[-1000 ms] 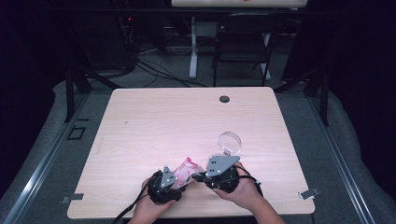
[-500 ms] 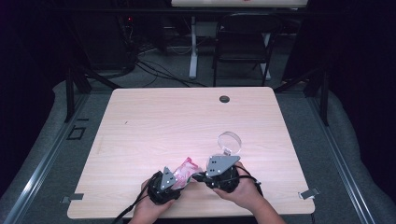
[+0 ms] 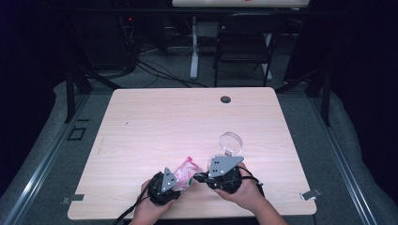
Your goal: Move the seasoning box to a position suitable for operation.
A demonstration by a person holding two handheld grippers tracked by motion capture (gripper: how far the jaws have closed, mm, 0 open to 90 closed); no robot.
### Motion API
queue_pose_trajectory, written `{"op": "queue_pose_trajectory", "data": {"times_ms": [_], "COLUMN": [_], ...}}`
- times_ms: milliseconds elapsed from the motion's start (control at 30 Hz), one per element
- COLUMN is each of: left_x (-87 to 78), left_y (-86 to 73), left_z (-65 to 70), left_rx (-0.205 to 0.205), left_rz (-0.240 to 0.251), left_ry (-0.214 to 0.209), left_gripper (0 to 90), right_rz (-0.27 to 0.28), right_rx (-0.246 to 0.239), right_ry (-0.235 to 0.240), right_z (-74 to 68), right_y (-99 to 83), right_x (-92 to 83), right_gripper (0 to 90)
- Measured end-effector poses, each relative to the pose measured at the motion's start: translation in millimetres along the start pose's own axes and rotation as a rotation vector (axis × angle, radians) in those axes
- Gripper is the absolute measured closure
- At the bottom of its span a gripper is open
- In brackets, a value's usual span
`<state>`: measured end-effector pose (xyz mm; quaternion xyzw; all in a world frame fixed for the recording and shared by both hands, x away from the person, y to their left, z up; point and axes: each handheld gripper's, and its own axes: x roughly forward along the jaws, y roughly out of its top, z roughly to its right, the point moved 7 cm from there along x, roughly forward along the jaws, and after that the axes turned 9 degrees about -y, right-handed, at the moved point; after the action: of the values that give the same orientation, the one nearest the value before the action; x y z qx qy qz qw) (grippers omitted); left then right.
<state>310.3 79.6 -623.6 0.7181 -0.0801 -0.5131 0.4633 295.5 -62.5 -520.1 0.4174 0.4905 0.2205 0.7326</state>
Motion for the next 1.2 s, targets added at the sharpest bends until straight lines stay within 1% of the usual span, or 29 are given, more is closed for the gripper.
{"op": "queue_pose_trajectory", "data": {"times_ms": [233,300,367,500,567,667,700,833,900,933,1000,1033,1100,1133,1200], "left_x": [-7.1,-9.1,-10.4,-13.0,-15.1,-17.2,-18.3,-21.0,-22.7,-22.6,-23.5,-23.2,-23.3,-22.5,-22.3], "left_y": [4.1,4.9,5.5,6.9,8.1,10.5,11.5,15.0,15.8,16.5,17.1,17.6,17.9,18.7,19.2], "left_z": [-4.2,-5.3,-6.9,-9.3,-11.1,-12.0,-12.8,-15.3,-16.4,-16.6,-18.0,-18.2,-19.4,-19.9,-20.7], "left_rx": [0.025,0.037,0.049,0.072,0.088,0.101,0.107,0.112,0.116,0.111,0.124,0.122,0.125,0.124,0.132], "left_rz": [-0.009,-0.016,-0.018,-0.028,-0.032,-0.03,-0.029,-0.024,-0.035,-0.028,-0.038,-0.035,-0.045,-0.04,-0.051], "left_ry": [0.04,0.055,0.073,0.1,0.118,0.137,0.149,0.159,0.164,0.167,0.168,0.17,0.168,0.172,0.173], "left_gripper": [56.3,56.4,56.6,56.7,56.8,57.0,57.0,57.2,57.3,57.3,57.4,57.4,57.4,57.4,57.5], "right_rz": [0.018,0.02,0.026,0.027,0.025,0.036,0.038,0.048,0.054,0.055,0.051,0.051,0.052,0.056,0.061], "right_rx": [0.003,0.003,0.004,-0.008,-0.018,-0.021,-0.021,-0.026,-0.026,-0.027,-0.033,-0.033,-0.039,-0.035,-0.034], "right_ry": [-0.003,-0.001,-0.003,-0.013,-0.009,-0.016,-0.02,-0.025,-0.028,-0.028,-0.031,-0.032,-0.037,-0.038,-0.039], "right_z": [0.1,0.2,0.1,-0.1,-0.4,-0.5,-0.5,0.1,0.3,0.2,0.9,0.9,1.7,1.8,2.1], "right_y": [2.0,2.3,2.7,3.2,3.5,4.8,5.3,7.0,7.8,8.1,8.4,8.7,9.5,10.1,11.0], "right_x": [-1.7,-2.0,-2.2,-2.5,-3.3,-3.8,-4.2,-6.0,-6.6,-6.7,-7.5,-7.8,-8.7,-9.1,-10.1], "right_gripper": [90.0,89.6,88.6,85.9,84.9,82.4,81.6,80.1,79.2,78.9,78.3,78.1,77.5,77.4,77.2]}}
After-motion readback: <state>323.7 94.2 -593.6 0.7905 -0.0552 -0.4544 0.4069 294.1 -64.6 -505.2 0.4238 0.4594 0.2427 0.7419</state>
